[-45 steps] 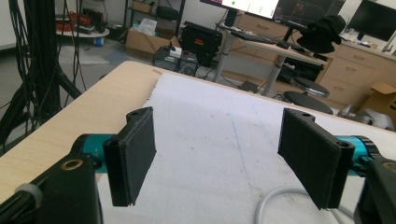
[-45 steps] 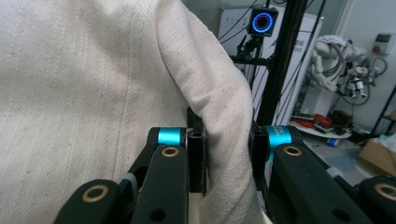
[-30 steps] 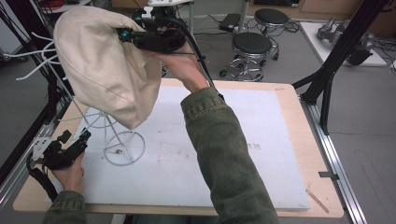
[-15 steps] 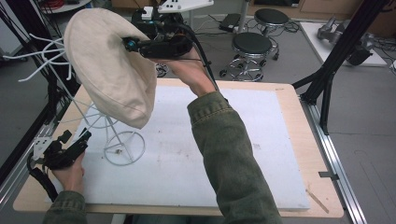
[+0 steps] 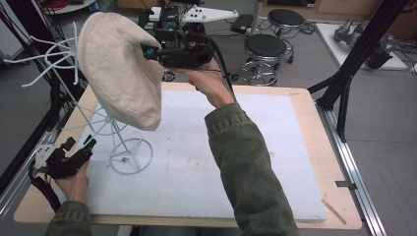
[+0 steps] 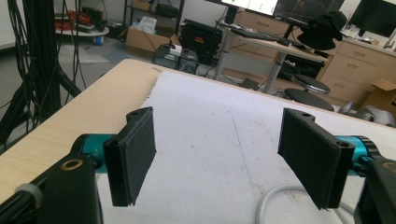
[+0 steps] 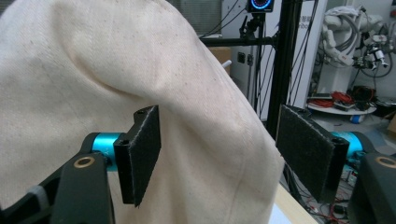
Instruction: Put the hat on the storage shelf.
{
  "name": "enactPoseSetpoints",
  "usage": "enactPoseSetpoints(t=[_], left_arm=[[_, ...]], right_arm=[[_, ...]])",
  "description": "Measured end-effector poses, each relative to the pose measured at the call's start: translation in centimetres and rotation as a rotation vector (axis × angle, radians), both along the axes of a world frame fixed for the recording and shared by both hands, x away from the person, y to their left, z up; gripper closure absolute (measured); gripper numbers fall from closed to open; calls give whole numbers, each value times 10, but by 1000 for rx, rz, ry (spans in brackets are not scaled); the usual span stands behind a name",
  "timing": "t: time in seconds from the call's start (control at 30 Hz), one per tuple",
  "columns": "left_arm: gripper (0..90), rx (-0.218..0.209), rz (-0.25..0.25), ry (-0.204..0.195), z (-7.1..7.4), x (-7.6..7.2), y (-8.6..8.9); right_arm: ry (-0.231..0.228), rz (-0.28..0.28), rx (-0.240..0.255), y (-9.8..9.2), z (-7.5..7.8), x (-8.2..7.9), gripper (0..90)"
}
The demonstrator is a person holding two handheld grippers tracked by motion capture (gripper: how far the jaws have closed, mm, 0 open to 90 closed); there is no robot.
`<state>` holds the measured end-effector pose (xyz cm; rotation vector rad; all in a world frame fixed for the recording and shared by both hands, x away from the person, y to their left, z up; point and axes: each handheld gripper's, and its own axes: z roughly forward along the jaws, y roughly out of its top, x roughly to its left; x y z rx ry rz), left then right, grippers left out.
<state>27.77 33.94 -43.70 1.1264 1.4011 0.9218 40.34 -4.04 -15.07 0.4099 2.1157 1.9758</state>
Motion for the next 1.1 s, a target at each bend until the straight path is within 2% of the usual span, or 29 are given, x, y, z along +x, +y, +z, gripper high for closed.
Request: enactPoseSetpoints(t=[0.3,0.63,0.8,0.9,0.93,1.1], left_arm=[[275,1,0,0,0,0,0],[275,0,1,0,0,0,0],[275,0,-1,-2,0,0,-1],[275,-3,-2,-1,0,0,-1],[275,-3,-3,-1,0,0,-1],[275,-5,-3,-5,1,0,-2]], right_arm=[[-3,-13,21,-13,-4,-6,285],[19,-55,33,-37,-22,-13,262],[28,-93,39,-51,-37,-19,253],[42,-116,47,-62,-51,-23,244],[64,-122,45,-65,-55,-24,239],[85,-169,42,-85,-77,-32,238]])
